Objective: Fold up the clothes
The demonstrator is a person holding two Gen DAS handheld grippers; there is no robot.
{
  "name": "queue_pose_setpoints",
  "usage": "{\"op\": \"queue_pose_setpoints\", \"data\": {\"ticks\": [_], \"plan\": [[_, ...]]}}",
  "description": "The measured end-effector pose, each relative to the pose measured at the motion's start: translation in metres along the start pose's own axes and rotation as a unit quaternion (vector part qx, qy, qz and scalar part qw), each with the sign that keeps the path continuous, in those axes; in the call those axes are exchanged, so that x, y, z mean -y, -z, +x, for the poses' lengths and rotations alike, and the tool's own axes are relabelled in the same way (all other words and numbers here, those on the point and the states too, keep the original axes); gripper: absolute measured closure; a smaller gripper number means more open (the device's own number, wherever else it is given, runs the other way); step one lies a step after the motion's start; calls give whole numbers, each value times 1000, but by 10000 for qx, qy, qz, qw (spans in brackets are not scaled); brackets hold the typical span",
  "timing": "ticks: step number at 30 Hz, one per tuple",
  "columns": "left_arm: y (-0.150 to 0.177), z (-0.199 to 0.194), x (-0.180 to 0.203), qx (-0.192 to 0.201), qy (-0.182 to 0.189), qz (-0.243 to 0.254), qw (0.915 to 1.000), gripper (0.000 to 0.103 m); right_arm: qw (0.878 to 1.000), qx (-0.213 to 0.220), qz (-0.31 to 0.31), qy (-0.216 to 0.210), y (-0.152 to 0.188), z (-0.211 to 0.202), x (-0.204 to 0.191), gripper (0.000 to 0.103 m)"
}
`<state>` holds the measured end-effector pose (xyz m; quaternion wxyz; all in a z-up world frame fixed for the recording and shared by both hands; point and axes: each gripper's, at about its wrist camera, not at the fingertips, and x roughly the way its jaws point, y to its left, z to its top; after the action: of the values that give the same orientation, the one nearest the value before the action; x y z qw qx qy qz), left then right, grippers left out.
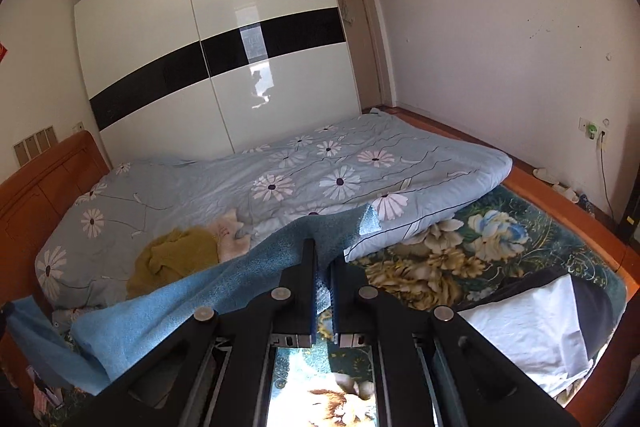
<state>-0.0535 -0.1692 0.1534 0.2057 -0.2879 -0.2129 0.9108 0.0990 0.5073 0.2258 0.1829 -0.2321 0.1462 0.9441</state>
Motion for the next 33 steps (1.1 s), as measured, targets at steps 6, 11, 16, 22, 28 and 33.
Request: {"op": "queue_pose_setpoints", "data": {"ticks": [6,11,16,22,28,33], "plan": [[60,36,-41,-787,-535,-394,9947,95,9952,-962,105,164,51,54,10,98],[103,77,-52,-1505,-695,-685,9838,95,9894,-1396,397,-34,87,81,11,98],[109,107,14,-1720,-86,-211,9848,95,9944,-1023,231,-95,49,64,6,98],[106,153,85,-1751,245,283,9838,89,9972,-652,-70,-366,7,44,-8,98],[158,189,67,-2649,-590,580,9607,62,9948,-719,-303,-659,14,48,-29,98],[214,182,49,-3379,-887,444,9359,55,9920,-890,-285,-853,26,61,-39,98]]}}
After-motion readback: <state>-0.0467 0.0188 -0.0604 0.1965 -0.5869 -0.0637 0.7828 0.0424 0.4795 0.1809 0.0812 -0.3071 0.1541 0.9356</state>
